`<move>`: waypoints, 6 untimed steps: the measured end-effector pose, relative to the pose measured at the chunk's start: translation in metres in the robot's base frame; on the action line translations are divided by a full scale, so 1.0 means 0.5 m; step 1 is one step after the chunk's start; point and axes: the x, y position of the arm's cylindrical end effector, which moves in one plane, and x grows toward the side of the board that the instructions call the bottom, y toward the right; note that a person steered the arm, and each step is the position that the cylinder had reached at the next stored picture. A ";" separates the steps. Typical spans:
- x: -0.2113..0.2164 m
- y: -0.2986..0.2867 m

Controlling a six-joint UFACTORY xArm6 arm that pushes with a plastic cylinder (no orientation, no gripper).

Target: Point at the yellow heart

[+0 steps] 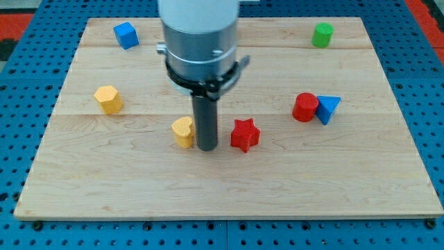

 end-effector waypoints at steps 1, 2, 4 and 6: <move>-0.023 0.100; 0.038 0.270; 0.111 0.378; -0.024 0.263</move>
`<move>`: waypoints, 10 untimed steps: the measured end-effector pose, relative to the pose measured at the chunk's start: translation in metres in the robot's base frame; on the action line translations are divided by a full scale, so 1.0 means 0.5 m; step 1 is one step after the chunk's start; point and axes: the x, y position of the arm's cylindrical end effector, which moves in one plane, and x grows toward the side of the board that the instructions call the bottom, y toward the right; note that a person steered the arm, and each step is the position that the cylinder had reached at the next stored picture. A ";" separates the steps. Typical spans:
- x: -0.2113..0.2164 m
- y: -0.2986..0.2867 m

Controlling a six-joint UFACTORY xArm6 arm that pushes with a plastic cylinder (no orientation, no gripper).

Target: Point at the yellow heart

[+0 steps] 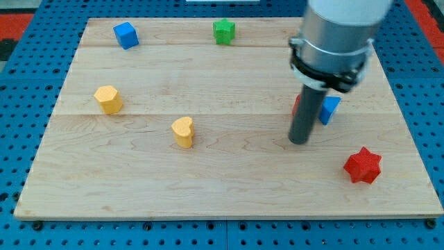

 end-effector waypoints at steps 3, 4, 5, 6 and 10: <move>-0.049 -0.245; -0.084 -0.306; -0.084 -0.384; -0.084 -0.391; -0.076 -0.344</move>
